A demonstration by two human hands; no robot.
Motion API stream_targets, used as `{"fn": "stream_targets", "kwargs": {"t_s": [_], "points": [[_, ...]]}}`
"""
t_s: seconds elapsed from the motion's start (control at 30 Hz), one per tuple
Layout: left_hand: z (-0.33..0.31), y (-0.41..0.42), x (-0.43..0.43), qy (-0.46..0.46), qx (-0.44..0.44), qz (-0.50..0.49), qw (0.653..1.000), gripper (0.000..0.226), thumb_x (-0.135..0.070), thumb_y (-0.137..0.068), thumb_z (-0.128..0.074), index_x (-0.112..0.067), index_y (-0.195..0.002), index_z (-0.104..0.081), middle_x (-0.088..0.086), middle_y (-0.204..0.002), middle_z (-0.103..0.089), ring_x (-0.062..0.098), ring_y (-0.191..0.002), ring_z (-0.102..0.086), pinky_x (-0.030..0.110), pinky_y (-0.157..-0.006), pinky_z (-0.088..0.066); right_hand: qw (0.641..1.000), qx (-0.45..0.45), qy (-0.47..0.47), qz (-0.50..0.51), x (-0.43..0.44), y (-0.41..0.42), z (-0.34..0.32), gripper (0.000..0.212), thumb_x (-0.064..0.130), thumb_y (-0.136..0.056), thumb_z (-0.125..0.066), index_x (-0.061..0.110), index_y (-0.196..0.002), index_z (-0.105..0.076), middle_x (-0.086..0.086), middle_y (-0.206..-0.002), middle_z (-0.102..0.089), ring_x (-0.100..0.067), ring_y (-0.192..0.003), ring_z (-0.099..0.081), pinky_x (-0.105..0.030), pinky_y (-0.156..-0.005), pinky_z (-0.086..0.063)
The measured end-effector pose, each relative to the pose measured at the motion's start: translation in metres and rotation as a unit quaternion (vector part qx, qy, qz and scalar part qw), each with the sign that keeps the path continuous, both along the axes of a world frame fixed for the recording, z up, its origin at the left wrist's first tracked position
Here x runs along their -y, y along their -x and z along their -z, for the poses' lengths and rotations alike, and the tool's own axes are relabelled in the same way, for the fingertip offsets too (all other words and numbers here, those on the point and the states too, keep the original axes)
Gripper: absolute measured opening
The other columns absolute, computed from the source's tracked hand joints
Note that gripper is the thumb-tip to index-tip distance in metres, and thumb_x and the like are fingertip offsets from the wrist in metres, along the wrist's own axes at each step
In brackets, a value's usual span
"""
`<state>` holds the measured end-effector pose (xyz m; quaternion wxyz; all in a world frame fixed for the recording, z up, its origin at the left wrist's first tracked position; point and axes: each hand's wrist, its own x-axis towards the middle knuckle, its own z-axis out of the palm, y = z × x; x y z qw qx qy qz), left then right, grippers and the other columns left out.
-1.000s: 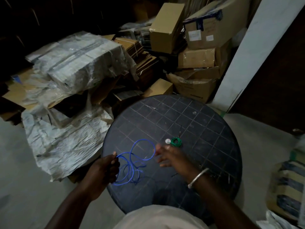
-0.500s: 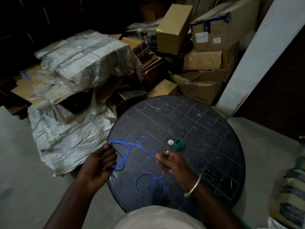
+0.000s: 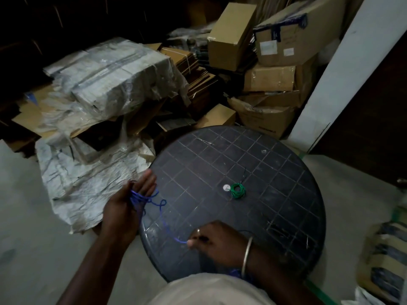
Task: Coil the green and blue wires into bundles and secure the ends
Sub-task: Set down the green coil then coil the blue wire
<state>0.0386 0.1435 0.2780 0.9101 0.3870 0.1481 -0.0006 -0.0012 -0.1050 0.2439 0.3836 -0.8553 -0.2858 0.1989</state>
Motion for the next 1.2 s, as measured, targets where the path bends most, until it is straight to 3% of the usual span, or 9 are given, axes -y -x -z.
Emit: {"fn": "stream_targets", "kwargs": {"t_s": [0.2,0.4,0.5,0.67,0.77,0.87,0.93,1.03,1.2], "points": [[0.02,0.028,0.046,-0.382,0.012,0.177,0.907,0.035,-0.01,-0.104,-0.038,0.015,-0.087,-0.056,0.013,-0.069,-0.074,0.026,-0.064,-0.07,0.028,-0.064,-0.055,0.984,-0.023,-0.138,0.107,-0.004,-0.013,-0.027,0.023,0.04,-0.091,-0.061,0.021,-0.087,-0.073,0.004,-0.077,-0.073,-0.003,-0.071,-0.066,-0.034,-0.071,-0.054],[0.013,0.032,0.036,-0.339,-0.023,0.318,0.885,0.029,-0.031,-0.092,-0.058,-0.007,-0.077,-0.063,0.011,-0.06,-0.039,0.011,-0.045,-0.034,0.021,-0.042,-0.027,0.941,-0.068,-0.223,0.244,0.022,-0.029,-0.024,0.032,0.03,-0.088,-0.072,0.014,-0.062,-0.063,0.001,-0.054,-0.056,0.0,-0.058,-0.047,-0.022,-0.063,-0.042],[0.008,0.034,0.028,-0.215,-0.069,0.385,0.895,0.031,-0.031,-0.093,-0.058,-0.01,-0.07,-0.06,0.007,-0.06,-0.033,0.012,-0.047,-0.027,0.025,-0.045,-0.02,0.923,-0.138,-0.256,0.252,0.032,-0.038,-0.019,0.029,0.024,-0.091,-0.069,0.01,-0.066,-0.063,0.006,-0.048,-0.051,-0.001,-0.049,-0.043,-0.015,-0.053,-0.037],[0.002,0.022,0.024,0.181,-0.047,0.352,0.917,0.037,-0.026,-0.108,-0.021,-0.01,-0.092,-0.05,0.0,-0.069,-0.046,0.007,-0.055,-0.038,0.02,-0.045,-0.024,0.795,-0.371,-0.409,0.251,0.039,-0.041,-0.001,0.009,0.01,-0.091,-0.056,0.006,-0.099,-0.057,0.004,-0.056,-0.045,-0.003,-0.035,-0.031,-0.014,-0.035,-0.025],[0.007,0.013,0.023,0.272,-0.062,0.272,0.921,0.048,-0.021,-0.107,-0.022,0.001,-0.119,-0.062,0.015,-0.116,-0.071,0.015,-0.09,-0.07,0.021,-0.076,-0.052,0.844,-0.361,-0.297,0.263,0.026,-0.027,0.014,0.009,0.005,-0.098,-0.051,0.012,-0.096,-0.055,0.001,-0.056,-0.053,-0.007,-0.034,-0.037,-0.015,-0.035,-0.027],[0.031,0.002,0.011,0.275,-0.06,0.176,0.943,0.043,-0.012,-0.107,-0.025,0.007,-0.144,-0.036,0.016,-0.154,-0.037,0.025,-0.138,-0.046,0.03,-0.115,-0.034,0.937,-0.224,-0.155,0.22,0.015,-0.011,0.025,0.01,0.018,-0.097,-0.058,0.014,-0.087,-0.057,0.001,-0.054,-0.061,-0.008,-0.043,-0.05,-0.025,-0.046,-0.041],[0.029,0.0,0.01,0.148,-0.037,0.097,0.983,0.046,-0.011,-0.106,-0.013,0.004,-0.148,-0.025,0.014,-0.159,-0.021,0.022,-0.148,-0.024,0.032,-0.122,-0.018,0.965,-0.157,-0.117,0.172,0.014,-0.006,0.024,0.014,0.025,-0.094,-0.061,0.014,-0.086,-0.061,0.004,-0.058,-0.063,-0.001,-0.051,-0.057,-0.023,-0.057,-0.05],[0.048,-0.007,0.023,-0.036,-0.043,0.035,0.998,0.043,-0.004,-0.101,-0.028,-0.002,-0.127,-0.063,0.017,-0.144,-0.054,0.02,-0.125,-0.06,0.03,-0.098,-0.052,0.987,-0.092,-0.1,0.081,0.004,0.0,0.013,0.018,0.031,-0.09,-0.062,0.02,-0.103,-0.069,0.015,-0.073,-0.065,0.004,-0.067,-0.061,-0.024,-0.069,-0.055],[0.068,0.014,0.039,-0.375,0.022,0.152,0.914,0.033,-0.008,-0.102,-0.04,-0.005,-0.135,-0.042,0.008,-0.114,-0.072,0.022,-0.097,-0.073,0.031,-0.084,-0.056,0.983,-0.024,-0.151,0.102,-0.011,-0.007,-0.008,0.018,0.034,-0.091,-0.063,0.019,-0.094,-0.071,0.009,-0.071,-0.066,0.004,-0.064,-0.055,-0.024,-0.064,-0.048]]}}
